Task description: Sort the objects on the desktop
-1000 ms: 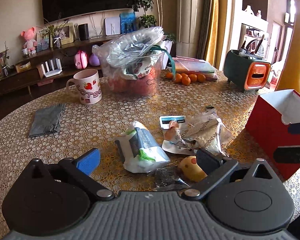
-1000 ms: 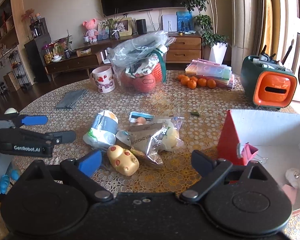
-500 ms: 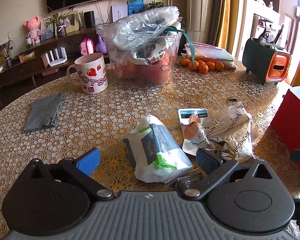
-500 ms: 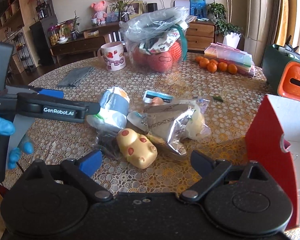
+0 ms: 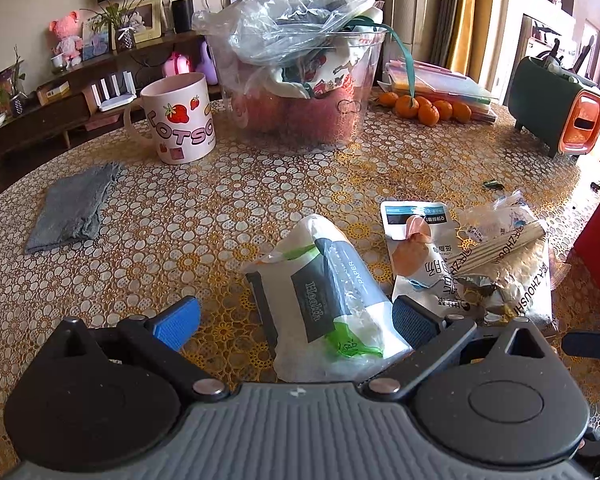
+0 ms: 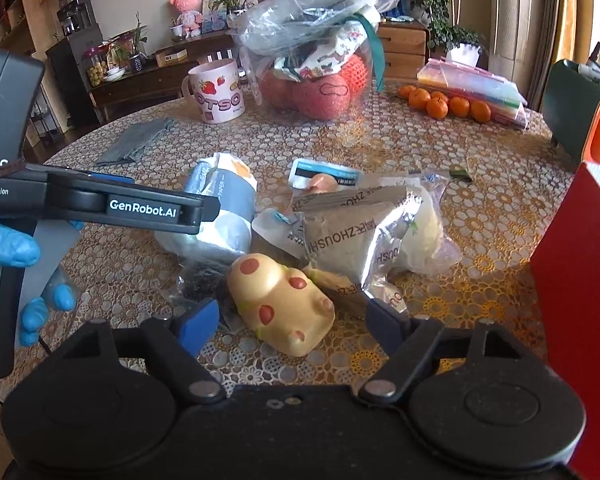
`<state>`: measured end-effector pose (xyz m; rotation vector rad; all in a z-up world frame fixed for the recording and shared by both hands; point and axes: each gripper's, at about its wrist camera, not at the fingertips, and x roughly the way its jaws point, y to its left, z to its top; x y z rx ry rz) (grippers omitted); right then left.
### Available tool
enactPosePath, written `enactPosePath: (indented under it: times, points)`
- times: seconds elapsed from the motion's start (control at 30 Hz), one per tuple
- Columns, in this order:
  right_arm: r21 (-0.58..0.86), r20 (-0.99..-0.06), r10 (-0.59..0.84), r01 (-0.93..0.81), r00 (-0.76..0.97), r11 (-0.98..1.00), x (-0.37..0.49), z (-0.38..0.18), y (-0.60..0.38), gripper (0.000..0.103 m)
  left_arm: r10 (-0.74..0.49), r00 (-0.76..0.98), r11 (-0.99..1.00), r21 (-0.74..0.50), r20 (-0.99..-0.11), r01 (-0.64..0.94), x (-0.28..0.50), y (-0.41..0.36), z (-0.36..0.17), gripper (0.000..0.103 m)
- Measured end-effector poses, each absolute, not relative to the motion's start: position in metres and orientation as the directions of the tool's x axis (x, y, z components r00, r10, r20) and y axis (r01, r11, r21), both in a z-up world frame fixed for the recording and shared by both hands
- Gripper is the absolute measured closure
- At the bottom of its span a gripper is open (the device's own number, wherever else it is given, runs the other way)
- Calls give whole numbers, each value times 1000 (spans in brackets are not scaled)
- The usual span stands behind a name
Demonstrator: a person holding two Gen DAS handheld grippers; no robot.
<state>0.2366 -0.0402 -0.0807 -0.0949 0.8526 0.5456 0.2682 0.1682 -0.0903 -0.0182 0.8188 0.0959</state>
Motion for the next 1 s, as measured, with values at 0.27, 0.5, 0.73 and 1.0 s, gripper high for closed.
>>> enactPosePath:
  times: [0.27, 0.5, 0.73, 1.0]
  points:
    - [151, -757, 410, -474, 509, 867, 242, -96, -37, 28, 65, 665, 996, 6, -744, -90, 279, 169, -104, 0]
    - [178, -766, 418, -463, 489, 868, 245, -103, -37, 34, 48, 665, 998, 2, -745, -69, 284, 164, -110, 1]
    - [199, -765, 431, -460, 479, 865, 243, -104, -38, 48, 17, 667, 998, -25, -745, -53, 282, 162, -111, 19]
    - [209, -749, 439, -452, 496, 867, 240, -98, -42, 52, -1, 673, 999, -35, -740, -37, 279, 157, -106, 48]
